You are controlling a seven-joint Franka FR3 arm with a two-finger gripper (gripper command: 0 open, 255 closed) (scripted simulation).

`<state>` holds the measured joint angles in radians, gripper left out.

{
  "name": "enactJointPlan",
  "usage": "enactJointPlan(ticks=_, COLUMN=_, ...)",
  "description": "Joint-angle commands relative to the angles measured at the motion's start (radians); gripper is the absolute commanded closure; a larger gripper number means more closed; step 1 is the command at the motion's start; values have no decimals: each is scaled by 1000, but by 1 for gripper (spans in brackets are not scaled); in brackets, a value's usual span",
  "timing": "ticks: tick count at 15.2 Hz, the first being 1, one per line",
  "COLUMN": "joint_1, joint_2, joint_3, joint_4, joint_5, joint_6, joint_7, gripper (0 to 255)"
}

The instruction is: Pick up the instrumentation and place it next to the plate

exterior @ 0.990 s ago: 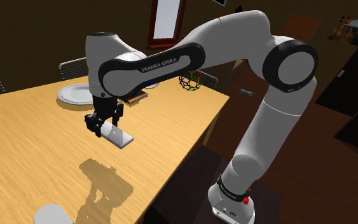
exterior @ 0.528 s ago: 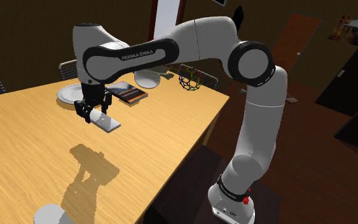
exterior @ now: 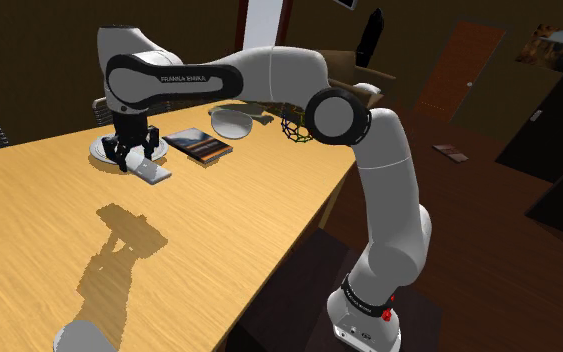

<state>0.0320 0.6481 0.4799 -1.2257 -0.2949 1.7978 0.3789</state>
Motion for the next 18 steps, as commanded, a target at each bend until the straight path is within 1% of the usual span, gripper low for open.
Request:
enactJointPlan(ticks=1, joint_1=9, joint_2=39, joint_3=-9, joint_4=51, joint_5=-10, joint_6=-12, joint_7=-10, gripper=255)
enactJointPlan(ticks=14, joint_1=-3, joint_2=77, joint_3=-22, joint_4=-66, joint_5=-30, joint_6=137, joint_7=9, gripper=255)
enactJointPlan(ticks=18, joint_1=-3, joint_2=81, joint_3=-23, joint_4=-71, joint_5=-32, joint_6=146, joint_7=11, gripper=255)
